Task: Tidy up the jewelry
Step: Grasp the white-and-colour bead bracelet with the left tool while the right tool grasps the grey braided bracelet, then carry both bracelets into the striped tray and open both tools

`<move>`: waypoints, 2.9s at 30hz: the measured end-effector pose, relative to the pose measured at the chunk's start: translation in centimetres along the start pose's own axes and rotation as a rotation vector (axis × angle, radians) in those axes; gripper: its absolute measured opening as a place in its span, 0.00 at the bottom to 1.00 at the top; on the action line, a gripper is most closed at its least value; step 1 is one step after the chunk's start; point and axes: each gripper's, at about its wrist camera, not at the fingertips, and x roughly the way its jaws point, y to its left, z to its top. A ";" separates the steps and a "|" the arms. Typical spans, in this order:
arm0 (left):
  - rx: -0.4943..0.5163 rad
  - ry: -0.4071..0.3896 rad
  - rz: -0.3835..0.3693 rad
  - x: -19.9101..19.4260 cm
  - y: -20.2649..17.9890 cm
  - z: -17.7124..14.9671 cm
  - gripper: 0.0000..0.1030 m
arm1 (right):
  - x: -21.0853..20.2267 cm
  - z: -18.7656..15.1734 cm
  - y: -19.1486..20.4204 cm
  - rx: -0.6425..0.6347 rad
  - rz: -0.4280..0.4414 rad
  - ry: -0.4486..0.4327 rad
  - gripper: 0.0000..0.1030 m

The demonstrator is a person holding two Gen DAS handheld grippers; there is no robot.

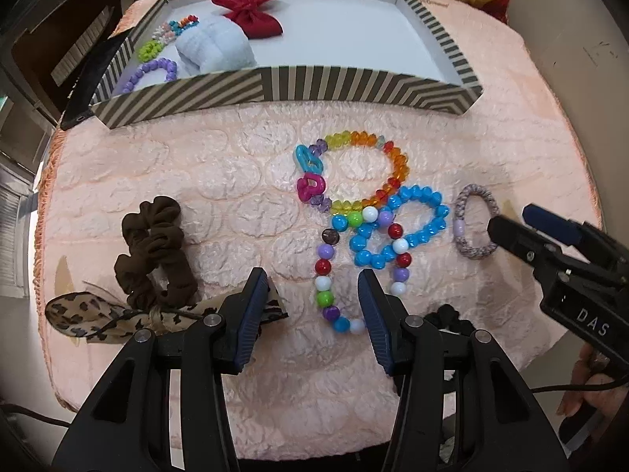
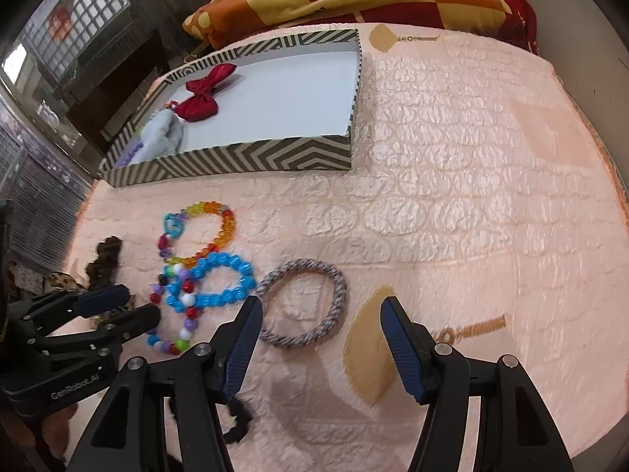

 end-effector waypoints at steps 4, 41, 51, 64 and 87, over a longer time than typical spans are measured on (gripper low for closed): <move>0.008 0.007 0.018 0.6 0.2 0.1 0.46 | 1.0 0.3 0.0 -0.019 -0.027 0.015 0.45; 0.122 -0.198 -0.084 -8.8 0.9 3.9 0.08 | -4.5 3.3 2.1 -0.034 0.053 -0.150 0.06; 0.155 -0.233 -0.056 -9.6 1.3 7.0 0.08 | -4.0 6.0 2.9 -0.016 0.051 -0.161 0.06; 0.204 -0.226 -0.055 -7.7 1.2 12.0 0.08 | -1.7 10.3 2.5 0.047 0.033 -0.152 0.06; 0.083 -0.031 -0.099 1.8 7.0 16.3 0.08 | 7.4 19.1 6.0 -0.004 -0.008 -0.017 0.06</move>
